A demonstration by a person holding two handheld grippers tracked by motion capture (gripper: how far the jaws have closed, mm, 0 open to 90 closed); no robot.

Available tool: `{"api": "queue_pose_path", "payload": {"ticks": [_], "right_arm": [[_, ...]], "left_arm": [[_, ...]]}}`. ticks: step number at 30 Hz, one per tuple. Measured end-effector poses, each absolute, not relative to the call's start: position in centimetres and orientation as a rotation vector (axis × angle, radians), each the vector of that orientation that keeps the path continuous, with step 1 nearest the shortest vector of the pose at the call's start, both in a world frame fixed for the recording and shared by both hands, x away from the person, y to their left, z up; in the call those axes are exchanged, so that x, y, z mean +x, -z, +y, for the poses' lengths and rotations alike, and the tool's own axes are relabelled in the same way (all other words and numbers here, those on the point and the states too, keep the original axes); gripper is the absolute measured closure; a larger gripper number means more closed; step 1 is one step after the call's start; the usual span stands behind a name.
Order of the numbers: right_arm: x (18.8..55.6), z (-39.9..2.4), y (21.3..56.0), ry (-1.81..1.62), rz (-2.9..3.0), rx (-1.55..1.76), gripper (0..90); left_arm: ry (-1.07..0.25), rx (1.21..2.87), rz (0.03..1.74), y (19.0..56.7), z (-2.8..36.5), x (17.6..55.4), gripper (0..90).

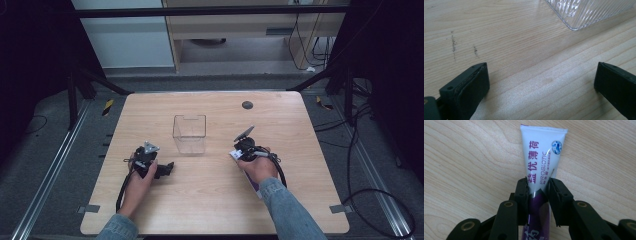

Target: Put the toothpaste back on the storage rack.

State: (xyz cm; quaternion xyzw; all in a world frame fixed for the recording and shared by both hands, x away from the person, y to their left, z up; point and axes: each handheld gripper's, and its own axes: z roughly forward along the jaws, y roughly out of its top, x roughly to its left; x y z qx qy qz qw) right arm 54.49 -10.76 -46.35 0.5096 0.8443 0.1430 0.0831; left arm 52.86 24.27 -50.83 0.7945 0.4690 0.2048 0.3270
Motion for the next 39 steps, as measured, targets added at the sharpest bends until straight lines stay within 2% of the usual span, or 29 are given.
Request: {"api": "queue_pose_path", "payload": {"ticks": [6,13,20,39], "right_arm": [[54.4,-10.7,46.3,-0.423,2.520,1.508,71.0],[54.2,-11.2,46.0,-0.460,2.513,1.519,77.8],[54.1,-11.5,45.6,-0.487,2.516,1.506,79.7],[55.1,-12.4,40.4,-0.685,2.403,1.465,80.0]], "left_arm": [[-0.536,2.081,1.228,50.8,24.3,52.9,0.0],[-0.536,2.081,1.229,50.8,24.3,52.9,0.0],[-0.536,2.080,1.229,50.8,24.3,52.9,0.0],[-0.536,2.081,1.228,50.8,24.3,52.9,0.0]]}}
